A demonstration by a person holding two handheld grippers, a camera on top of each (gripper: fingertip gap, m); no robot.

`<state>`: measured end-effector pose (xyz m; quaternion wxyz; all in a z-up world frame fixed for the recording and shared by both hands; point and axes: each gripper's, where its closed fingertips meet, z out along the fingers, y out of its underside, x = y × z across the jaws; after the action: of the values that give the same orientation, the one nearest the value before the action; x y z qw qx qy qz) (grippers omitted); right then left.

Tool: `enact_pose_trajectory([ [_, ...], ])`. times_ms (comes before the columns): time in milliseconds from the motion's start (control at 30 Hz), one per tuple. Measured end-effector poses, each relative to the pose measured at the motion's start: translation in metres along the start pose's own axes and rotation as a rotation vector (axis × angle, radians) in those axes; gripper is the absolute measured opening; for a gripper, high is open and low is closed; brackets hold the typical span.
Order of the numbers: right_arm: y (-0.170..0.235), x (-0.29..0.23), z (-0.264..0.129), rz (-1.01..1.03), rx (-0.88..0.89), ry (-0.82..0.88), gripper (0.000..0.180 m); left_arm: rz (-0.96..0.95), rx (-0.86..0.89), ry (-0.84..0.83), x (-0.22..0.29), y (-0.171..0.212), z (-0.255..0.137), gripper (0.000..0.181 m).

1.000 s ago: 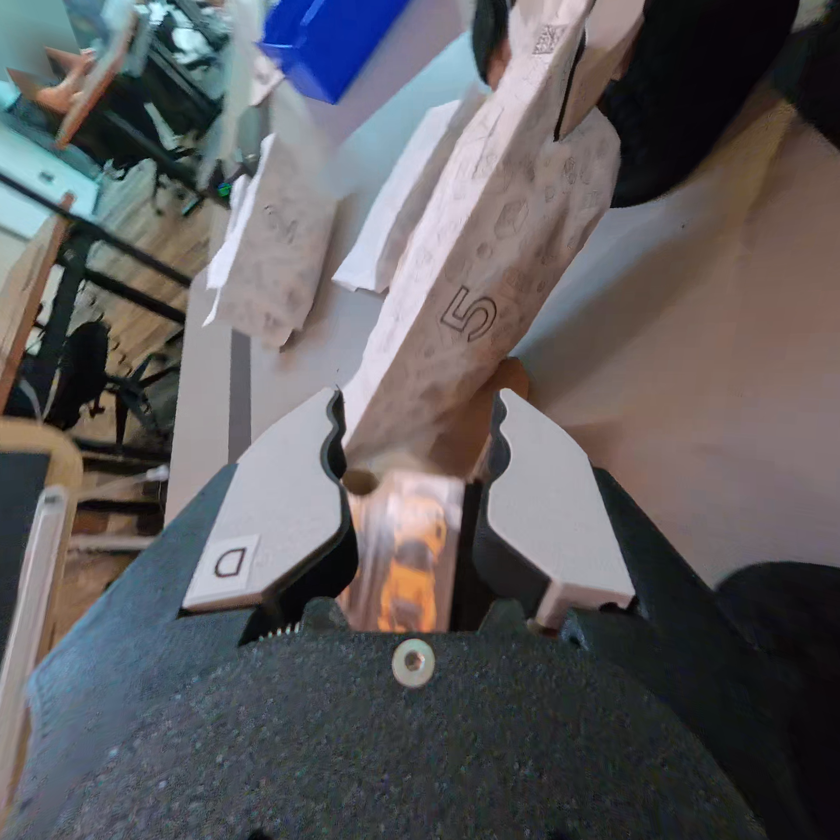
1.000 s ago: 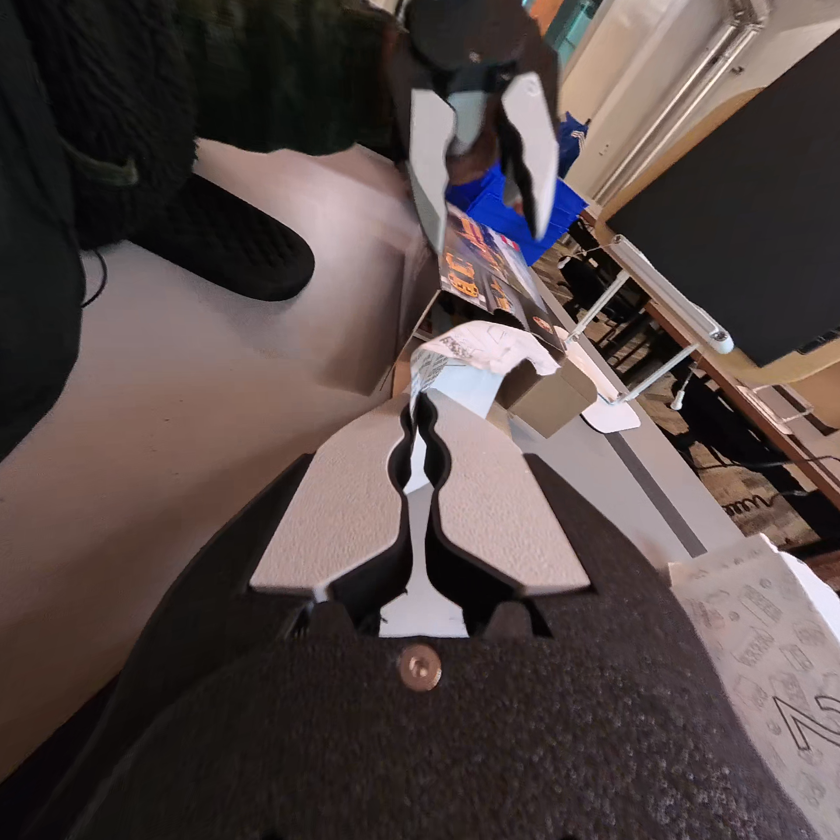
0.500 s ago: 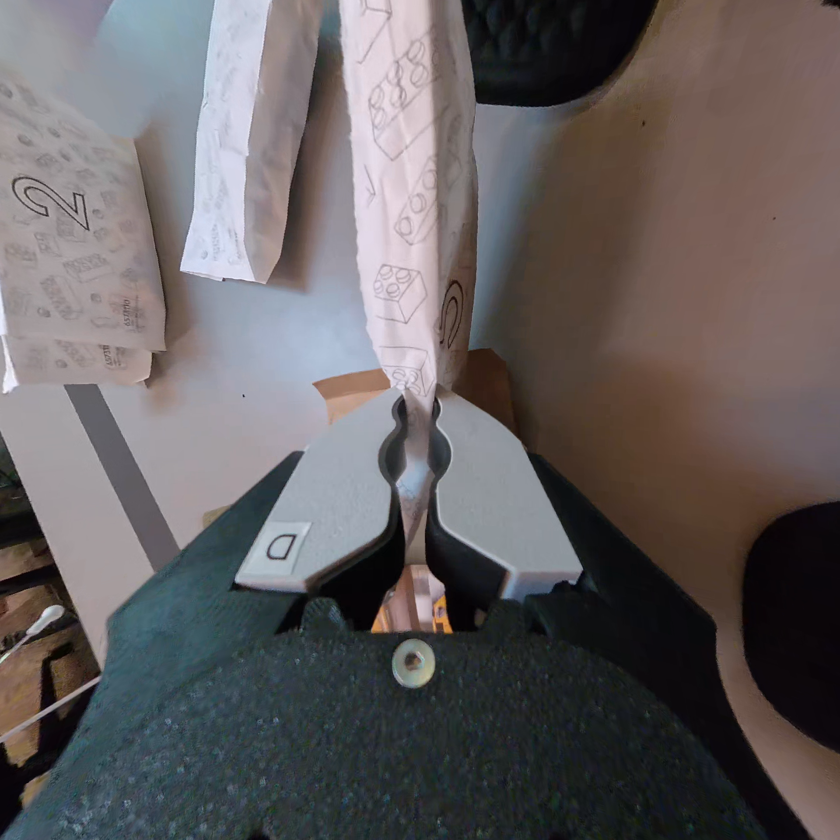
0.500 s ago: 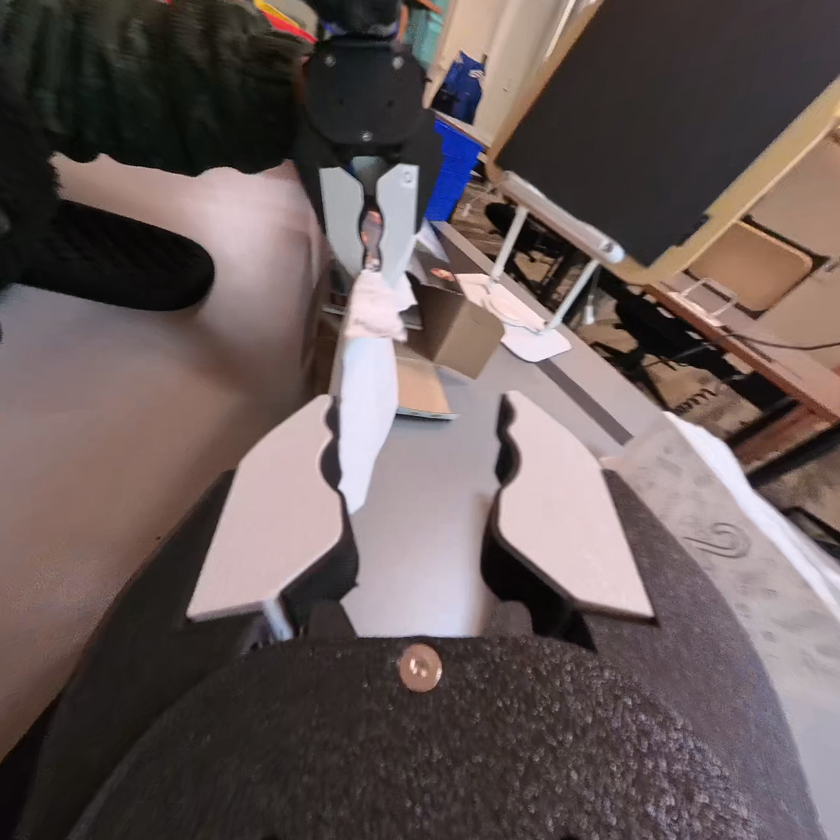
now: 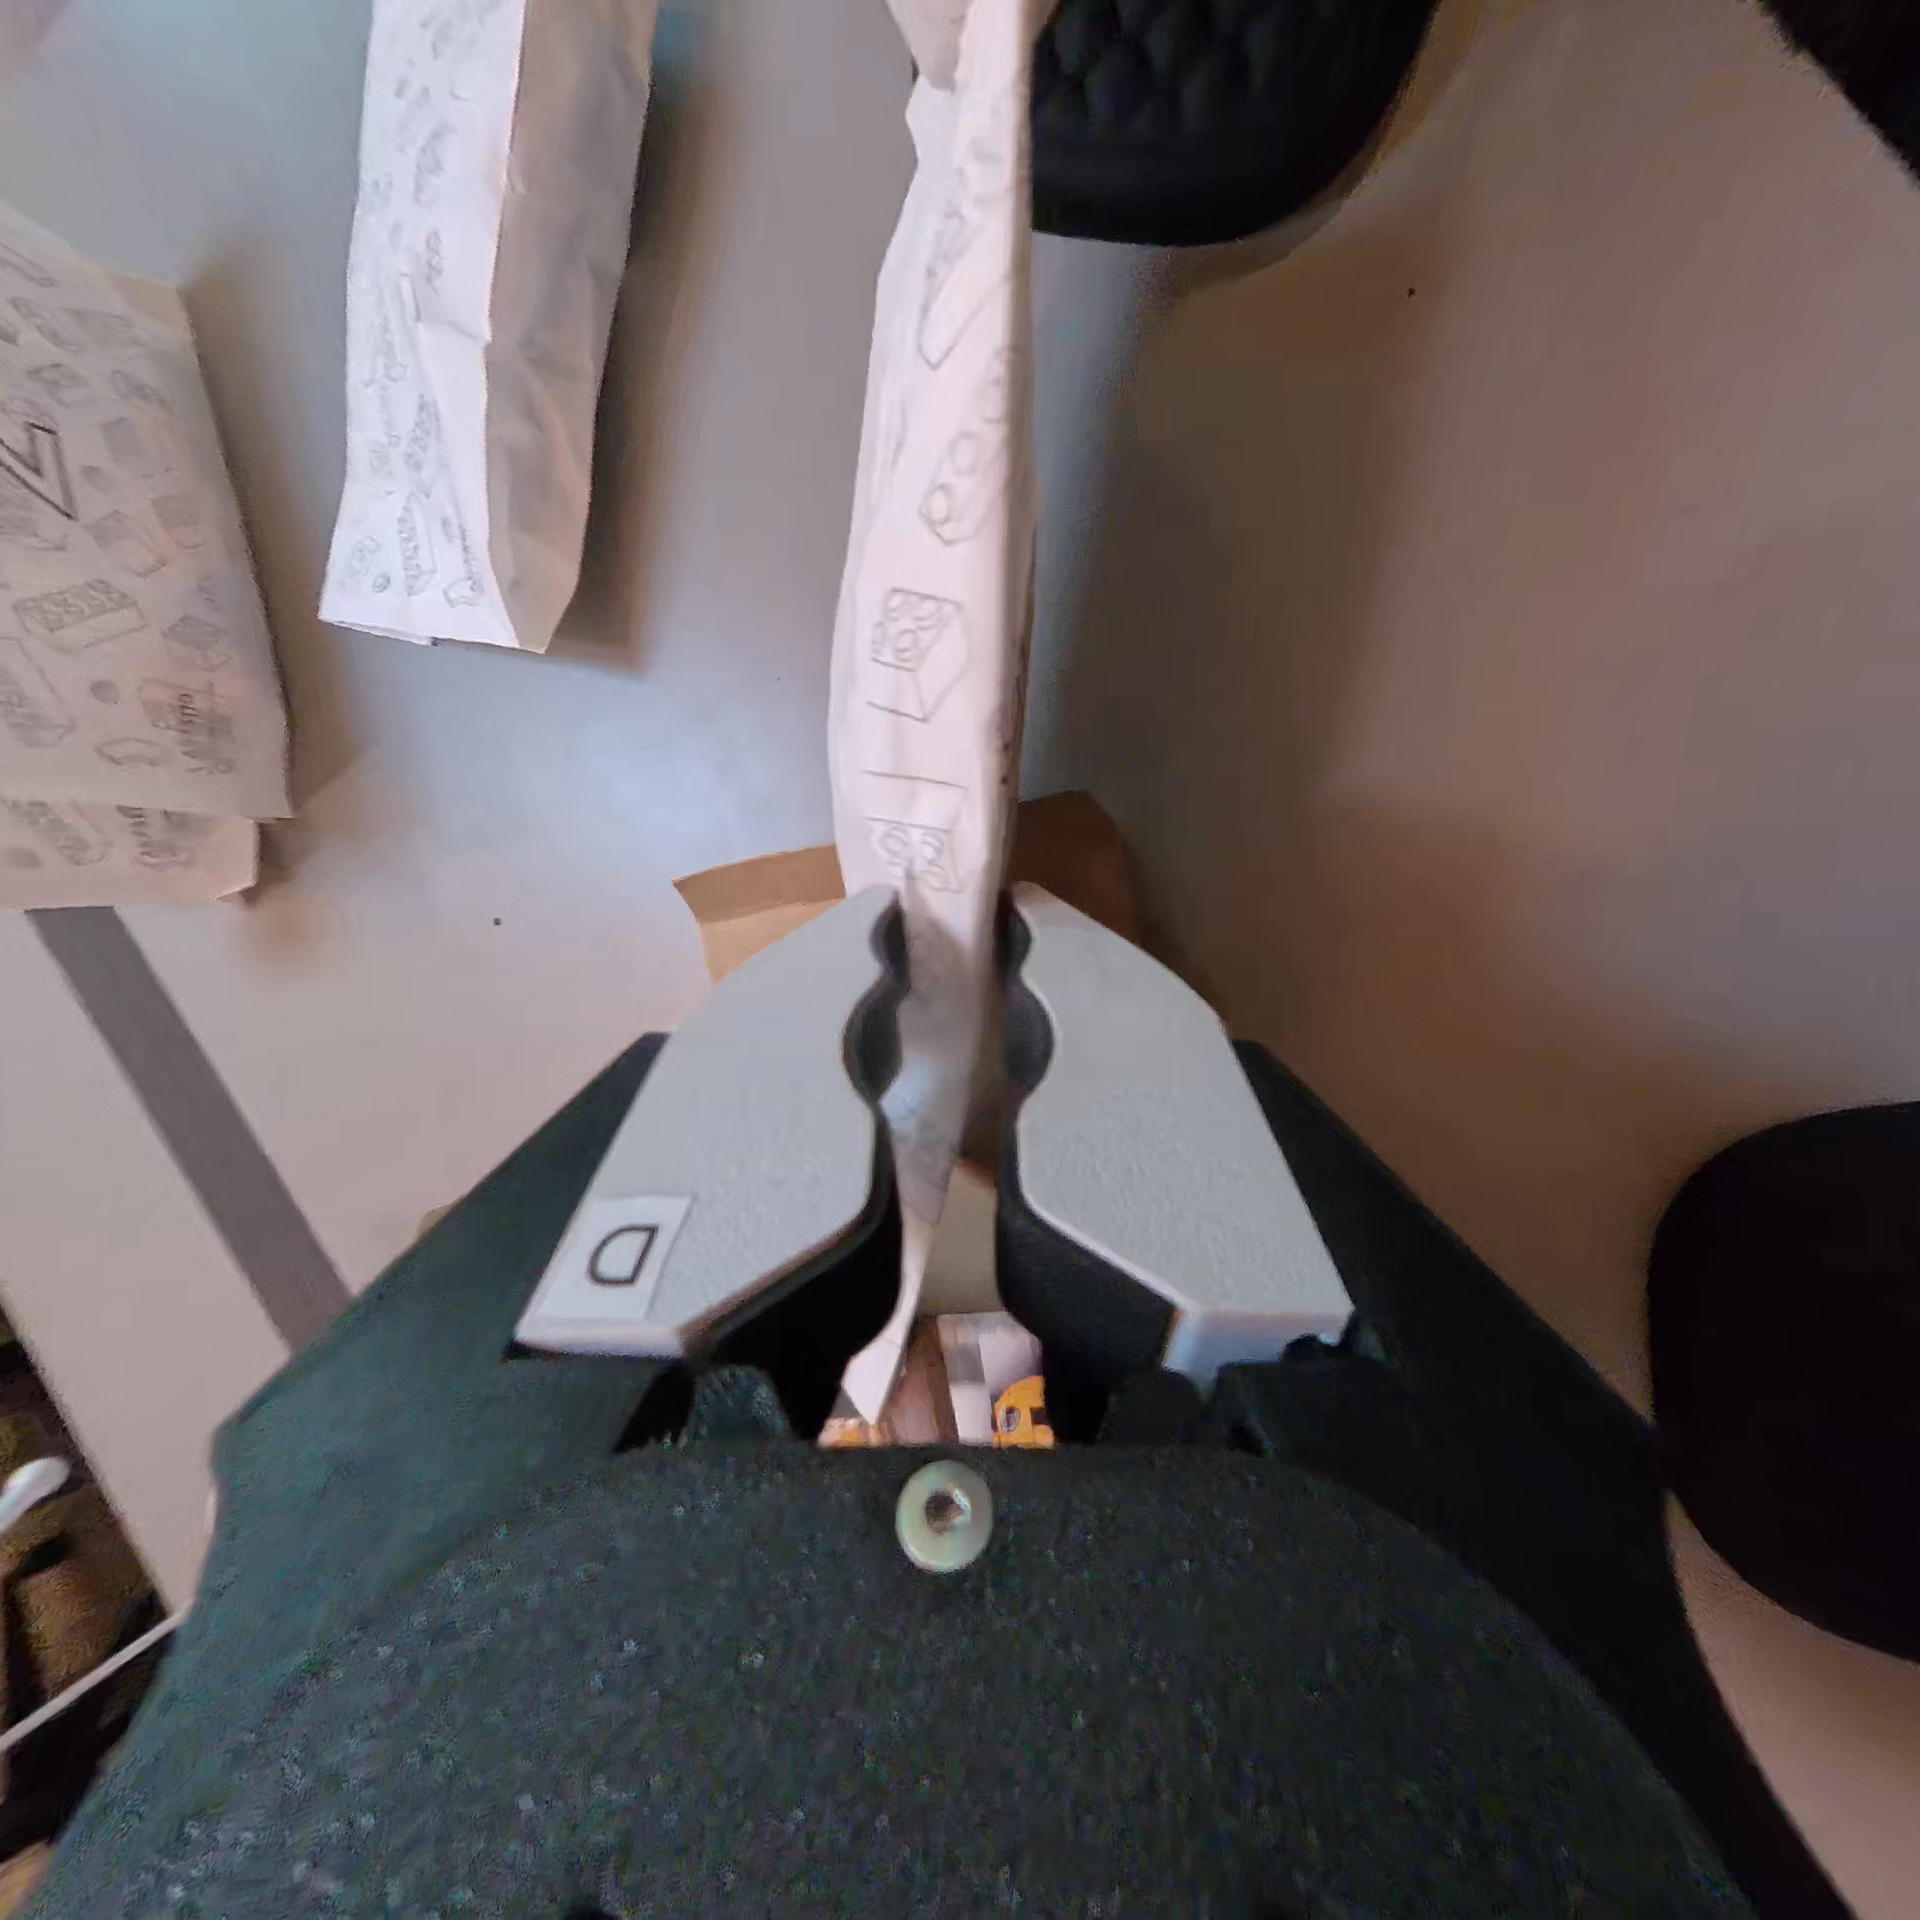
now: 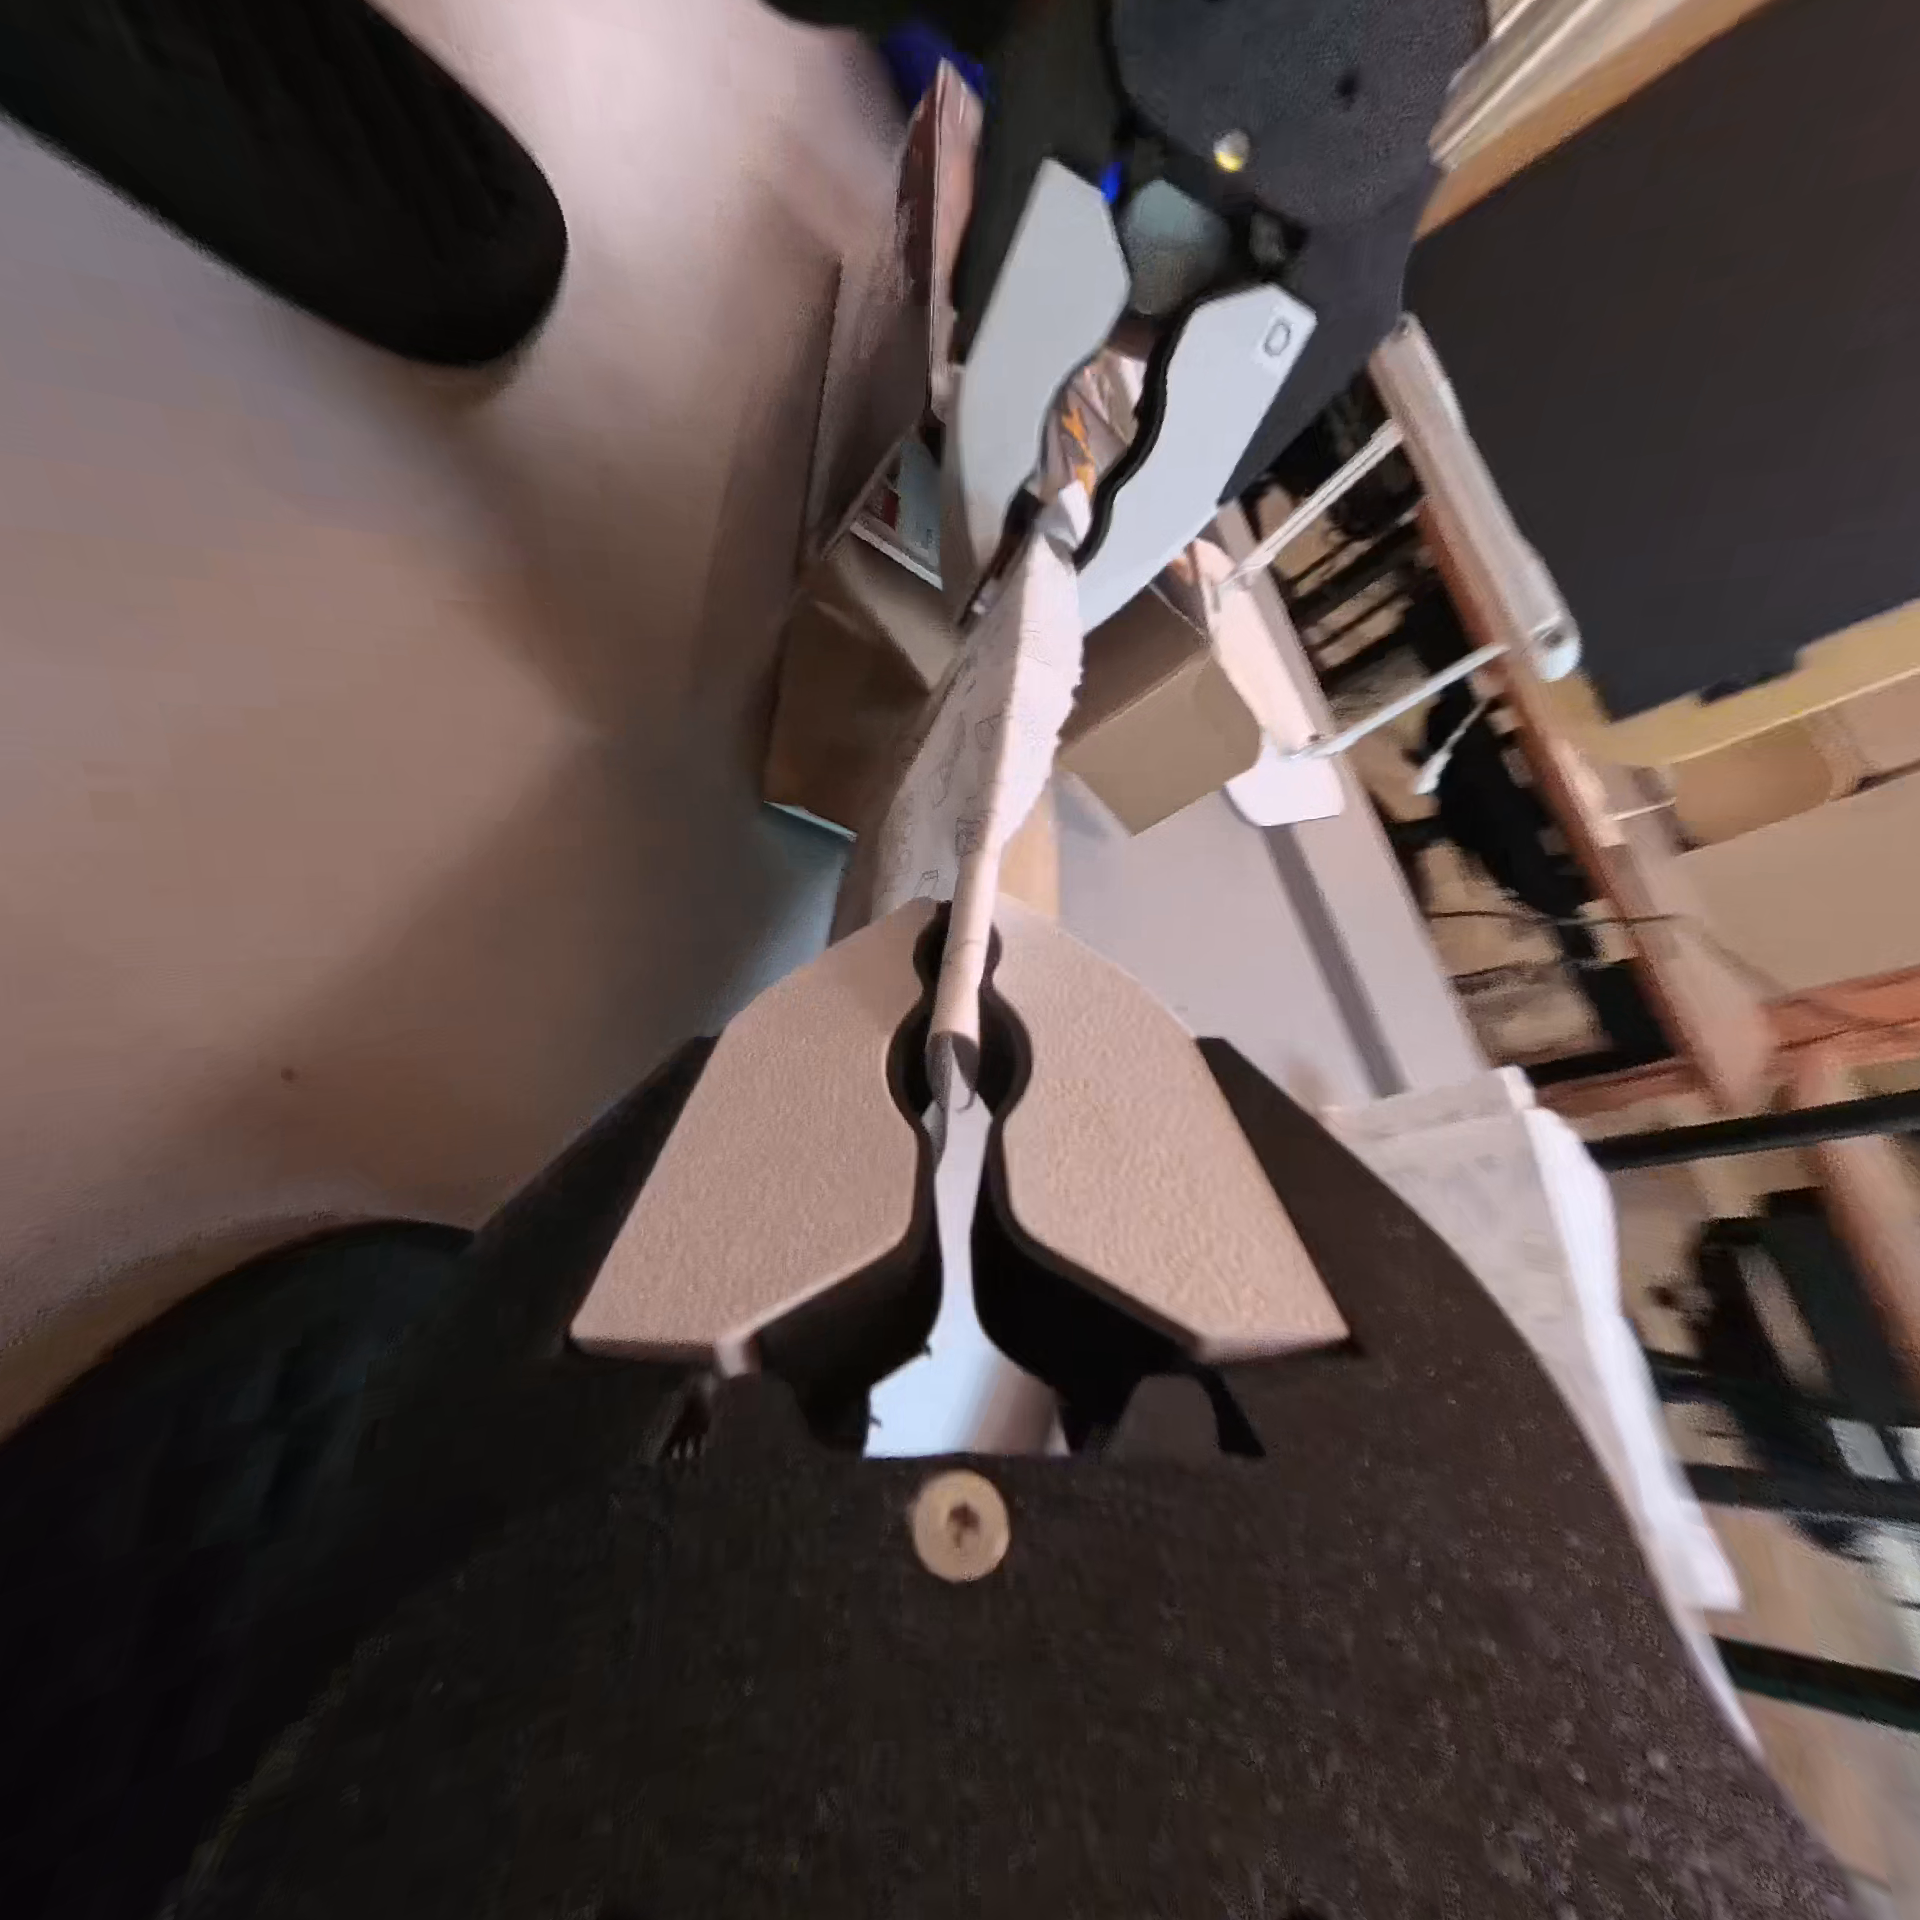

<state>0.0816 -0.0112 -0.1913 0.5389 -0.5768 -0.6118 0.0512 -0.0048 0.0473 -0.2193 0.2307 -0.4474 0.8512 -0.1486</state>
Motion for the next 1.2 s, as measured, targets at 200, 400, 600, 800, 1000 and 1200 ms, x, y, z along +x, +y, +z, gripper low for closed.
enact_pose_trajectory([
  [200, 0.002, -0.002, -0.006, 0.367, 0.152, -0.174, 0.0, 0.102, -0.001, -0.136, -0.008, -0.002, 0.0, 0.029],
  [400, 0.014, 0.001, -0.008, 0.615, 0.223, -0.262, 0.0, -0.004, 0.018, 0.051, 0.001, -0.003, 0.011, 0.001],
  [600, 0.02, -0.007, 0.004, 0.47, 0.177, -0.172, 0.033, -0.072, 0.073, 0.198, 0.002, -0.007, 0.01, 0.001],
  [800, 0.019, 0.004, 0.003, 0.562, 0.21, -0.164, 0.001, -0.121, 0.101, 0.261, 0.001, -0.009, 0.01, 0.001],
  [1000, 0.018, 0.012, 0.004, 0.61, 0.213, -0.168, 0.004, -0.132, 0.146, 0.257, 0.002, -0.01, 0.006, 0.001],
  [1200, 0.014, 0.041, -0.008, 0.359, 0.19, 0.087, 0.082, -0.123, 0.136, 0.274, 0.005, -0.009, 0.006, 0.001],
])
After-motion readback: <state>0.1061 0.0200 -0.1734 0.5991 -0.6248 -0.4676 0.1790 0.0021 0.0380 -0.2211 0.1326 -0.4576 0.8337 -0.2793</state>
